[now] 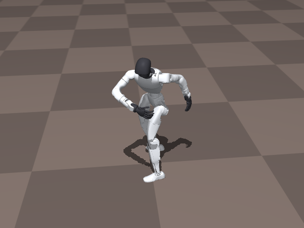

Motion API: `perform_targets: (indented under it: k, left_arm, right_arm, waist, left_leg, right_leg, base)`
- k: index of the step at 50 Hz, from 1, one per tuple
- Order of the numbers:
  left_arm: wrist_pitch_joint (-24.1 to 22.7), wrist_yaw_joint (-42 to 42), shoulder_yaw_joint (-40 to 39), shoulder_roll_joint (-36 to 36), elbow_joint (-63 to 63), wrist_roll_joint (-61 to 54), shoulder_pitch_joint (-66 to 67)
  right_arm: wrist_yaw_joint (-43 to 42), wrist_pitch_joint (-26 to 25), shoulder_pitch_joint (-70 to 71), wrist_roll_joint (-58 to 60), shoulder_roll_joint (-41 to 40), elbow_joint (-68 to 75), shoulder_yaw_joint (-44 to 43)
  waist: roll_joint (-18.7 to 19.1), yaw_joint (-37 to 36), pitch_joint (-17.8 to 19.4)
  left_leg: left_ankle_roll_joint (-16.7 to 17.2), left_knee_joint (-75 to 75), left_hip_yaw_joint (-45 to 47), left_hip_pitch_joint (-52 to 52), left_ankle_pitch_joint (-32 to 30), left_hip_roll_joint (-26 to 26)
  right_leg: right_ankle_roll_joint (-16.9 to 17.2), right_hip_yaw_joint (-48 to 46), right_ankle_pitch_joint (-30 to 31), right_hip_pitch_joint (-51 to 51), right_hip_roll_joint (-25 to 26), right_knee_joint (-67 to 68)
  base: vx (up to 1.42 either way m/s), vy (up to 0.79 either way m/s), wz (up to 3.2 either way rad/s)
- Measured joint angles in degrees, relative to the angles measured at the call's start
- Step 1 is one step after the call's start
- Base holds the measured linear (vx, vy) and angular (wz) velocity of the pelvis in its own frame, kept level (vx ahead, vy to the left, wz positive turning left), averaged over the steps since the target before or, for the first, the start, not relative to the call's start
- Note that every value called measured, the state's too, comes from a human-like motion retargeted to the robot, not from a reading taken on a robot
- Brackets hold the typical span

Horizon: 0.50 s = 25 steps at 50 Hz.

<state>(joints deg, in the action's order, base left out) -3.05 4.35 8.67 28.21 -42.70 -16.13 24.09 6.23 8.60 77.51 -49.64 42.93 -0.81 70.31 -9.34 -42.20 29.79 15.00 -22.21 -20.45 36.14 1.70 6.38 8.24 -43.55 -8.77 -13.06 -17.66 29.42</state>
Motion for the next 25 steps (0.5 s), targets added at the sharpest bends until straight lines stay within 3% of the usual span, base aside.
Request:
perform_targets:
  k: [3, 6, 7, 8, 9, 10, 12, 15, 20, 25]
  left_arm:
    - [0.2, -0.5, -0.1, 0.5, 0.2, 1.0, -0.5]
    - [0.4, -4.1, -1.5, 0.2, -0.4, -1.4, -1.7]
    - [0.1, -5.6, -2.2, 0.1, -0.9, -2.1, -2.2]
    - [-1.0, -7.6, -3.3, 0.1, -1.9, -1.9, -3.0]
    - [-0.6, -8.6, -3.7, -0.4, -2.5, -3.8, -3.5]
    - [0.5, -9.0, -3.7, -1.1, -3.0, -6.7, -3.9]
    - [0.6, -12.4, -3.8, 0.0, -3.9, -10.7, -4.8]
    - [0.4, -13.1, -3.7, 0.3, -6.2, -10.8, -4.9]
    - [0.8, -13.3, -2.3, 1.9, -10.9, -6.9, -6.7]
    - [1.4, -12.2, -0.8, 4.2, -12.7, -1.3, -10.5]
  right_arm:
    - [-1.2, 1.4, -0.9, -11.2, 10.3, 7.7, -6.6]
    - [-9.9, 3.7, -2.3, -21.1, 17.6, 21.8, -17.8]
    - [-16.7, 3.3, -0.3, -12.0, 20.0, 29.6, -20.5]
    - [-30.2, 0.7, 5.8, 19.3, 23.2, 41.9, -19.9]
    - [-32.0, 2.1, 6.7, 9.3, 23.3, 45.8, -25.9]
    - [-28.0, 5.5, 5.0, -21.5, 21.7, 45.5, -35.1]
    - [-36.0, 6.8, 10.9, -22.6, 24.6, 52.8, -42.2]
    - [-40.5, 8.5, 18.6, -21.1, 29.6, 57.1, -48.3]
    - [-43.1, 6.6, 26.9, -16.3, 32.7, 59.4, -46.0]
    - [-45.0, 5.2, 29.3, -6.7, 33.2, 57.2, -39.6]
  waist:
    - [-0.5, 1.1, 0.0]
    - [-0.6, 3.1, 0.0]
    - [-0.6, 3.8, 0.0]
    - [-0.5, 4.4, -0.1]
    - [-0.2, 5.9, -0.6]
    - [0.3, 7.8, -1.3]
    - [1.2, 10.6, -2.9]
    - [2.4, 15.7, -7.0]
    - [4.0, 26.1, -13.1]
    - [7.8, 35.6, -16.1]
  left_leg:
    - [0.0, -0.4, 3.4, -2.8, 0.7, 1.6]
    - [0.0, 0.2, 7.4, -7.7, 1.3, 3.1]
    - [0.0, 0.8, 8.7, -9.6, 1.4, 3.6]
    - [0.0, 1.5, 10.2, -11.7, 1.4, 4.1]
    - [0.0, 2.3, 11.3, -13.7, 1.4, 4.4]
    - [0.0, 3.0, 12.4, -15.7, 1.4, 4.6]
    - [-0.7, 13.5, 13.5, -23.2, -2.9, 7.5]
    - [-0.3, 16.3, 16.4, -27.4, -3.6, 8.7]
    - [0.0, 18.3, 21.4, -32.1, -3.5, 10.0]
    - [0.0, 18.4, 26.2, -35.7, -3.0, 11.5]
  right_leg:
    - [1.0, 4.4, -1.3, -0.6, -0.5, 1.9]
    - [2.1, 8.9, -2.0, 0.1, -0.9, 3.2]
    - [2.3, 10.3, -2.2, 0.6, -1.0, 3.4]
    - [2.5, 11.7, -2.4, 1.0, -1.0, 3.6]
    - [2.7, 12.8, -2.4, 1.7, -1.0, 3.5]
    - [3.0, 13.8, -2.3, 2.7, -1.0, 3.2]
    - [3.2, 15.2, -1.0, 6.1, 2.8, -3.1]
    - [3.1, 17.5, -0.7, 7.4, 3.9, -4.5]
    - [2.9, 21.6, -0.9, 7.7, 5.3, -5.3]
    - [1.6, 25.8, -1.3, 7.8, 7.2, -5.8]
  base:
    - [-0.15, -0.17, -1.01]
    - [-0.09, -0.16, -1.08]
    - [-0.05, -0.14, -1.12]
    - [-0.03, -0.13, -1.07]
    - [-0.01, -0.11, -0.96]
    - [-0.02, -0.18, -0.93]
    - [-0.01, -0.23, -0.96]
    - [0.06, -0.11, -0.81]
    - [0.07, -0.07, -0.79]
    - [0.06, -0.07, -0.80]
